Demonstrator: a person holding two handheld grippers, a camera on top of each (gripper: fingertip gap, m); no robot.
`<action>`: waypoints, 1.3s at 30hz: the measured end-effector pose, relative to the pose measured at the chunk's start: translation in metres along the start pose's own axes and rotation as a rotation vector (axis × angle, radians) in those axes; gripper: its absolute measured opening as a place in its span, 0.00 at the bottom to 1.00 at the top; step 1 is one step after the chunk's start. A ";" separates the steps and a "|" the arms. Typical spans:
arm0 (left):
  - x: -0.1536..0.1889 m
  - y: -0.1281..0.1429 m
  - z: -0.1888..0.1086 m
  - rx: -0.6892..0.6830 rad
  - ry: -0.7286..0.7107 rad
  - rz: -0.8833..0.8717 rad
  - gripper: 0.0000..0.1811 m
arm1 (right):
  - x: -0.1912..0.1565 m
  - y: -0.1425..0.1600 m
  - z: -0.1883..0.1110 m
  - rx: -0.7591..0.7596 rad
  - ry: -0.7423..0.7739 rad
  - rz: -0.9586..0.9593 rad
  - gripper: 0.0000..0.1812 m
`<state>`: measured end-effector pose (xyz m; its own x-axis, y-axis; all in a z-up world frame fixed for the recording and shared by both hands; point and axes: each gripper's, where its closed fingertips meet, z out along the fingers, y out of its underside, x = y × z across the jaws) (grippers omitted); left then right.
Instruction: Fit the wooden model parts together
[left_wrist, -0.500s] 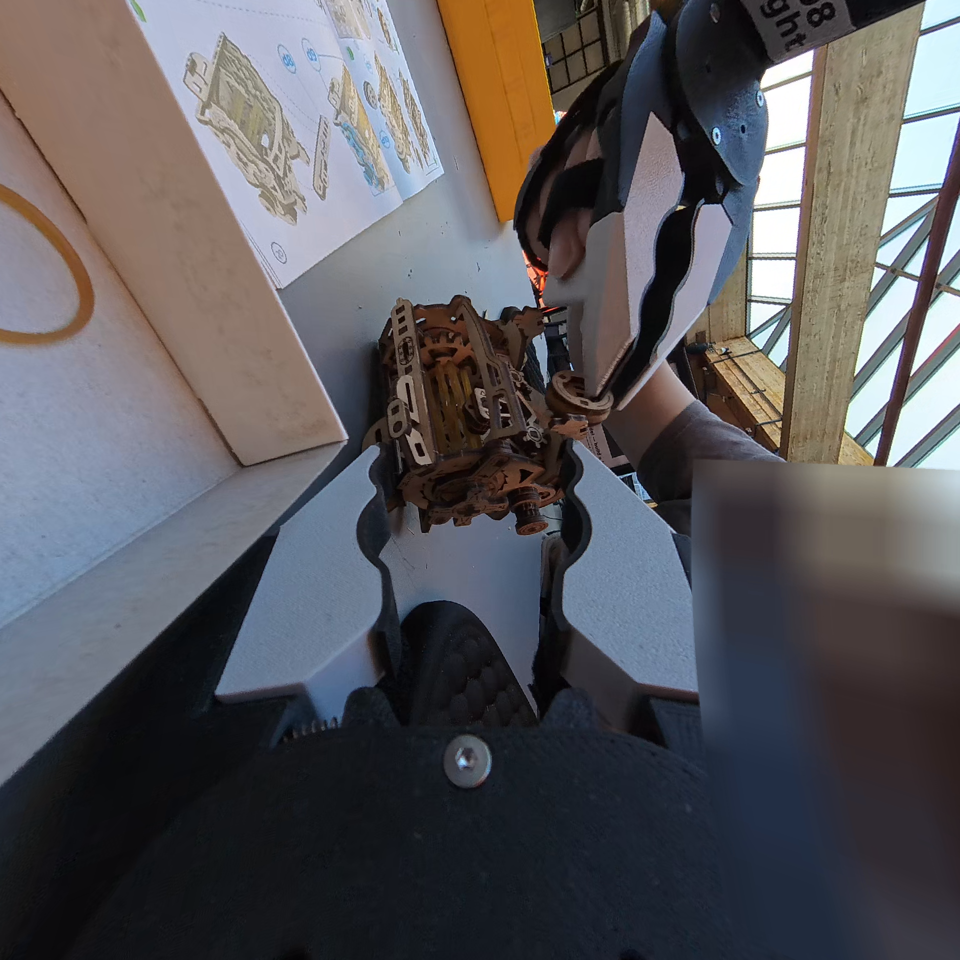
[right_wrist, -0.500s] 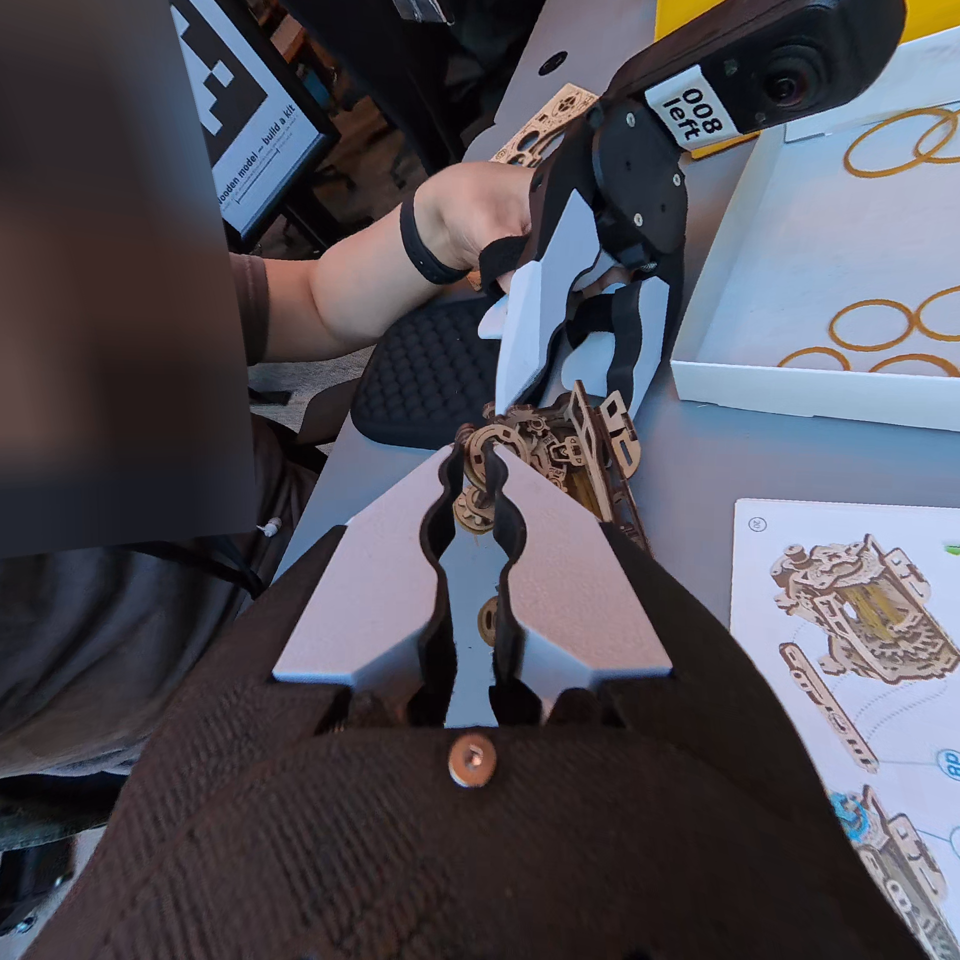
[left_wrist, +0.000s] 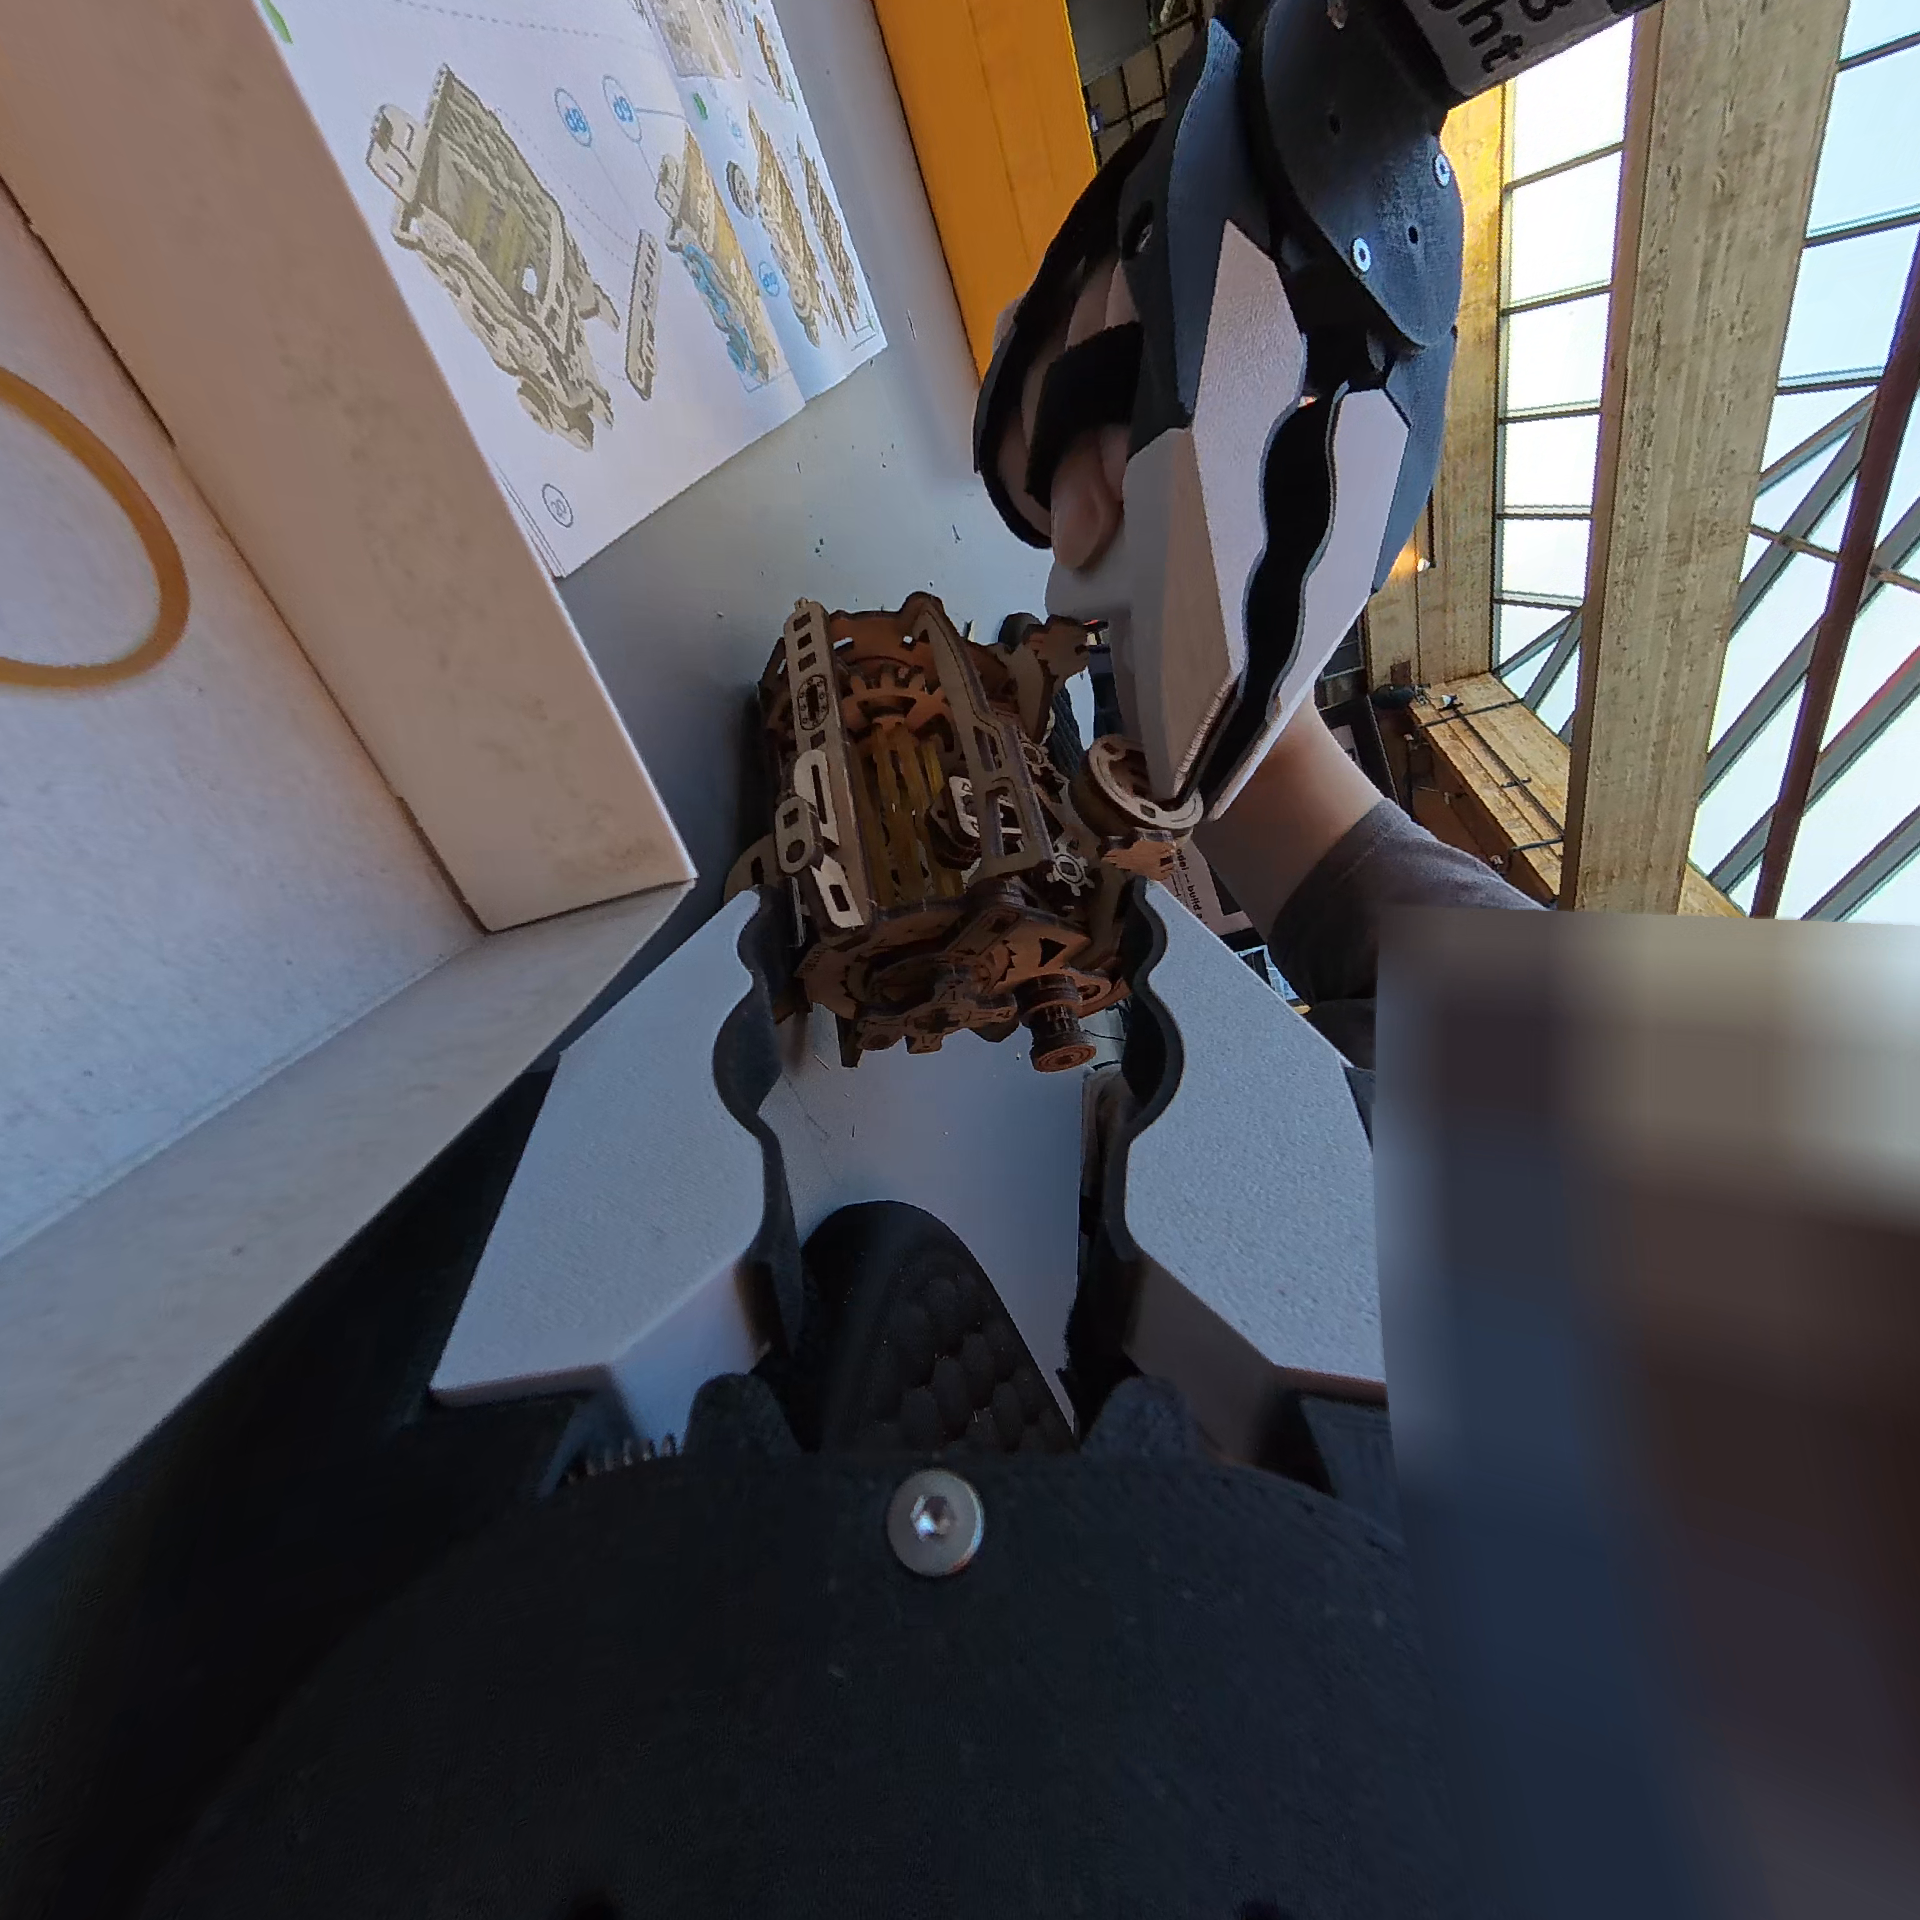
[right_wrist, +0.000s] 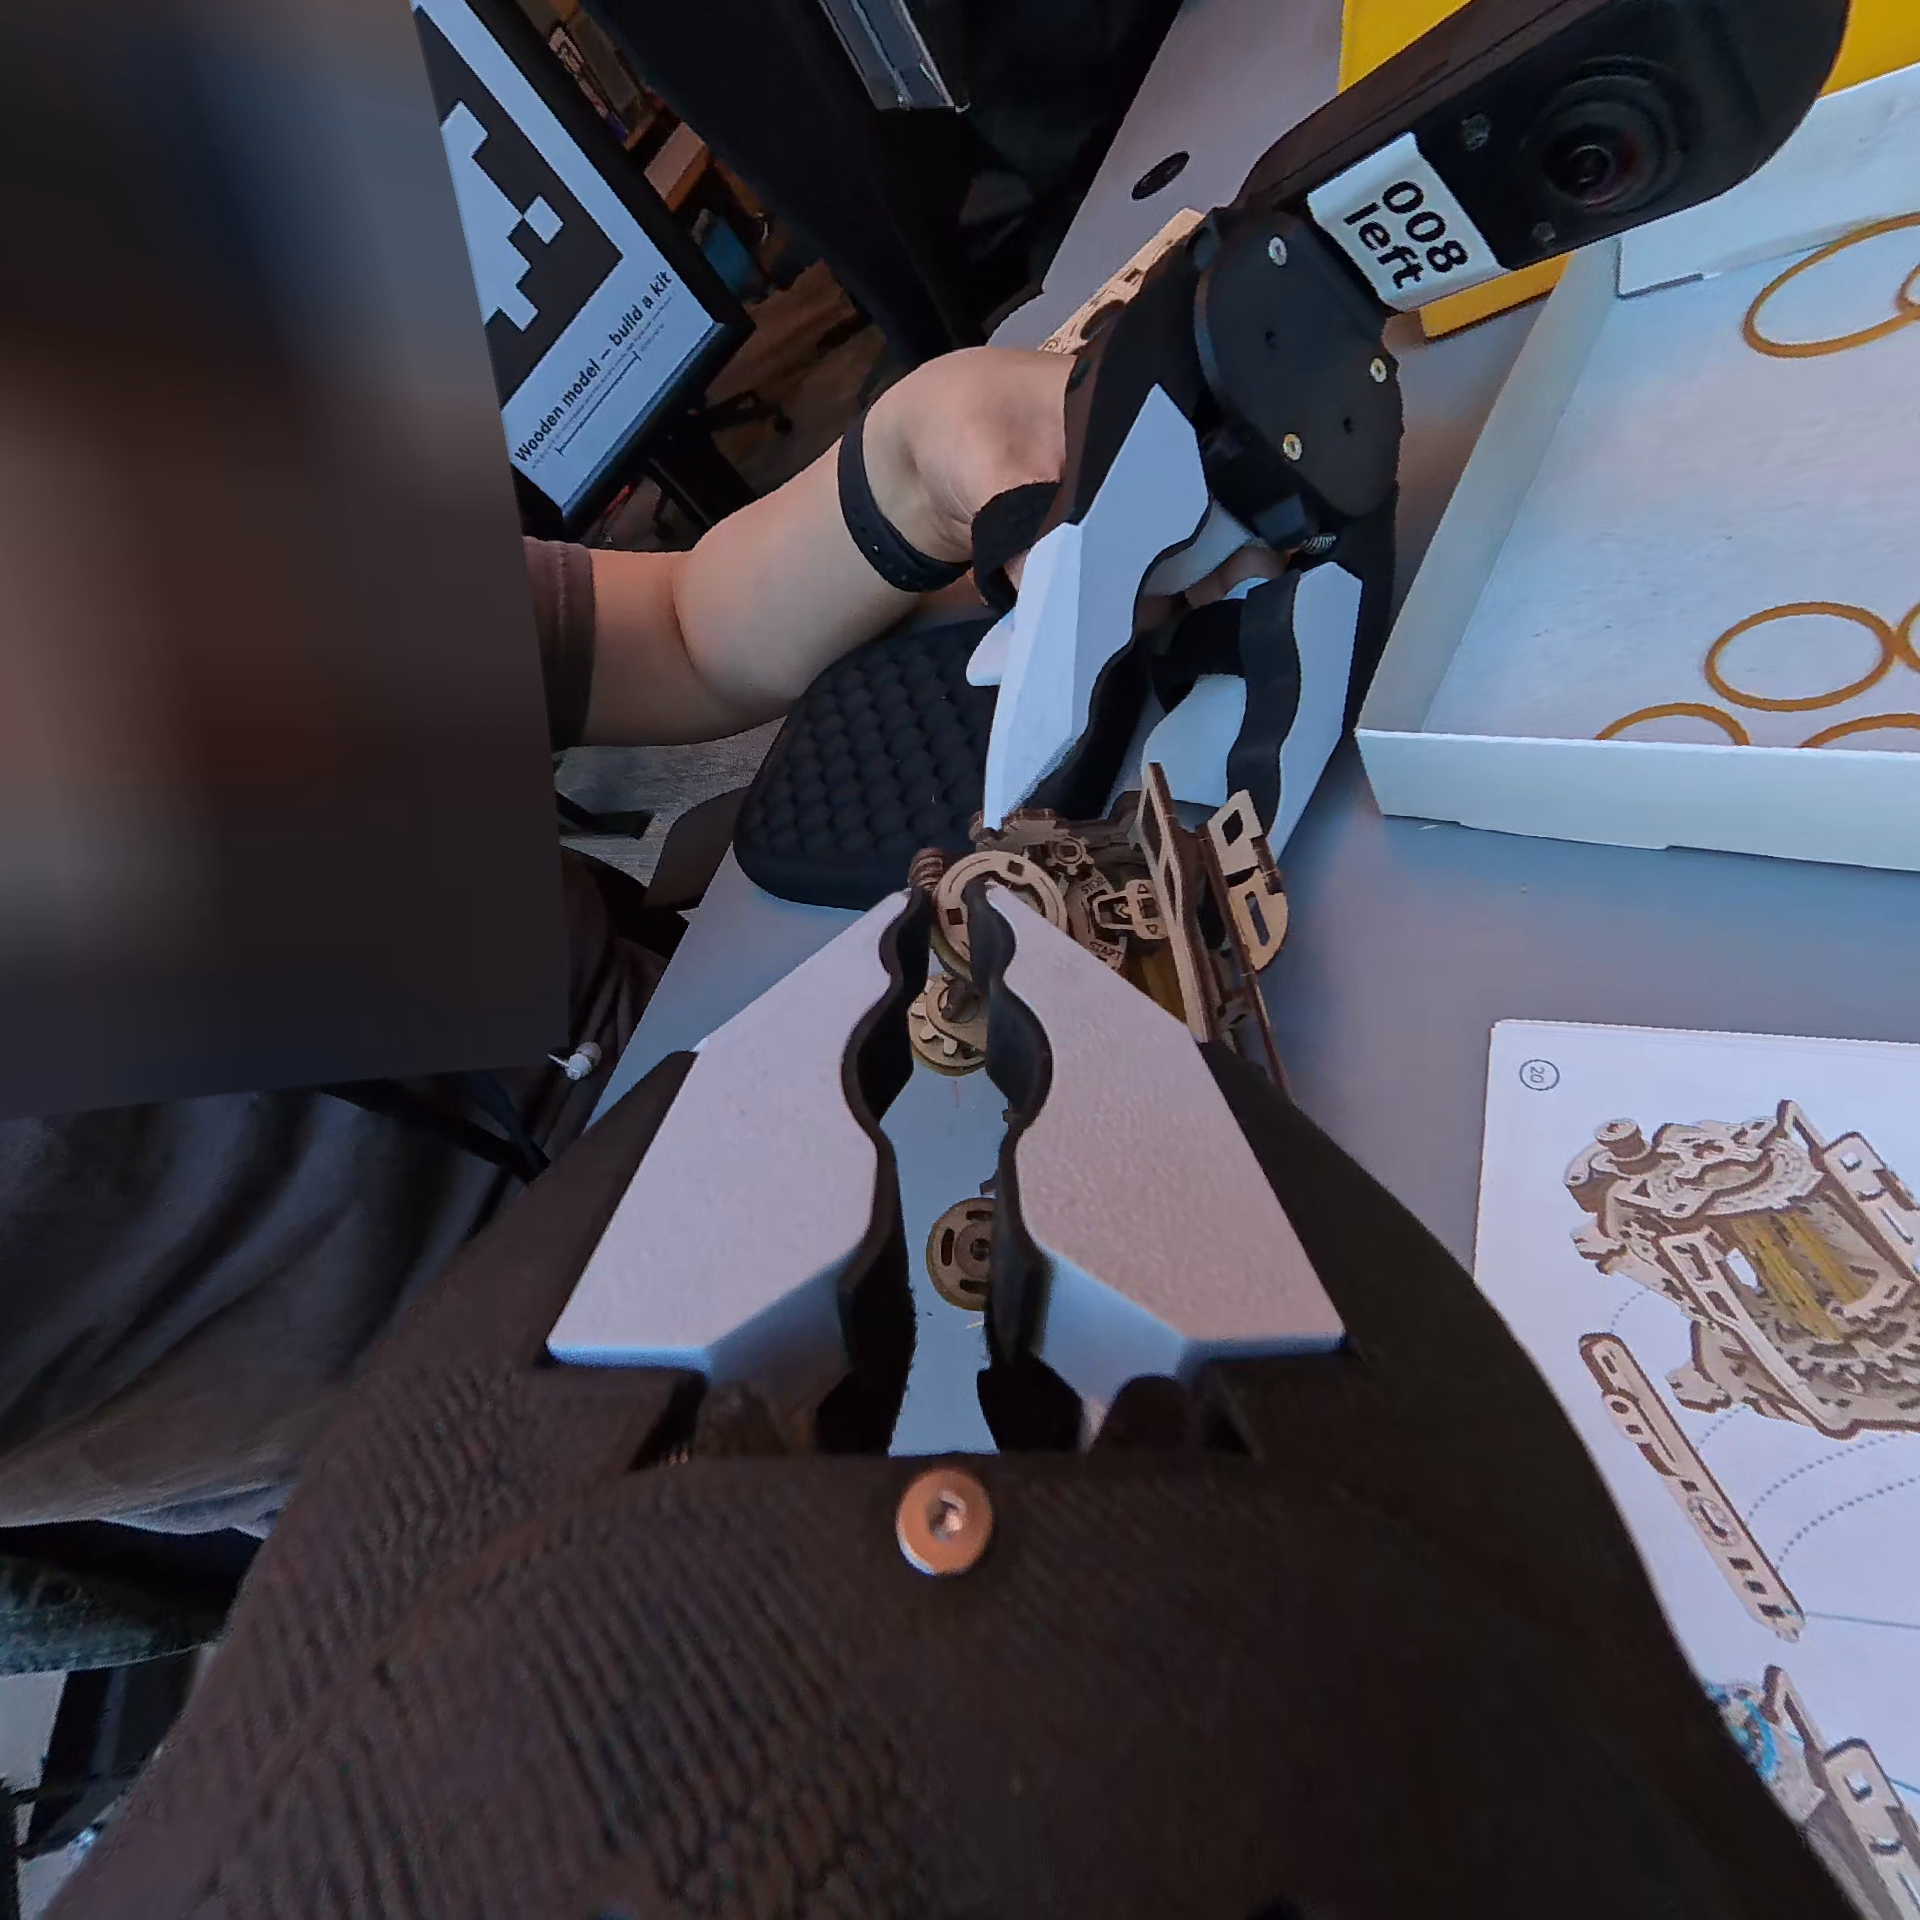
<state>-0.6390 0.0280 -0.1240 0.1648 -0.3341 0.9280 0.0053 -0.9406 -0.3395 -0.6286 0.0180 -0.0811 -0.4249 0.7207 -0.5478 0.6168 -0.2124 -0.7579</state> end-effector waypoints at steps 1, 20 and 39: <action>0.000 0.000 0.000 0.000 0.000 0.000 0.36 | 0.000 0.000 0.000 0.002 0.001 0.012 0.03; 0.000 0.000 0.000 0.002 -0.001 -0.001 0.36 | -0.005 0.001 0.004 -0.133 0.163 0.075 0.03; 0.000 0.000 0.000 -0.002 -0.003 0.005 0.36 | 0.007 0.008 0.000 -0.307 0.404 -0.382 0.05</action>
<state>-0.6387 0.0278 -0.1241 0.1682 -0.3384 0.9259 0.0027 -0.9391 -0.3437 -0.6267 0.0215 -0.0914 -0.4056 0.9133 -0.0363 0.6587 0.2645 -0.7044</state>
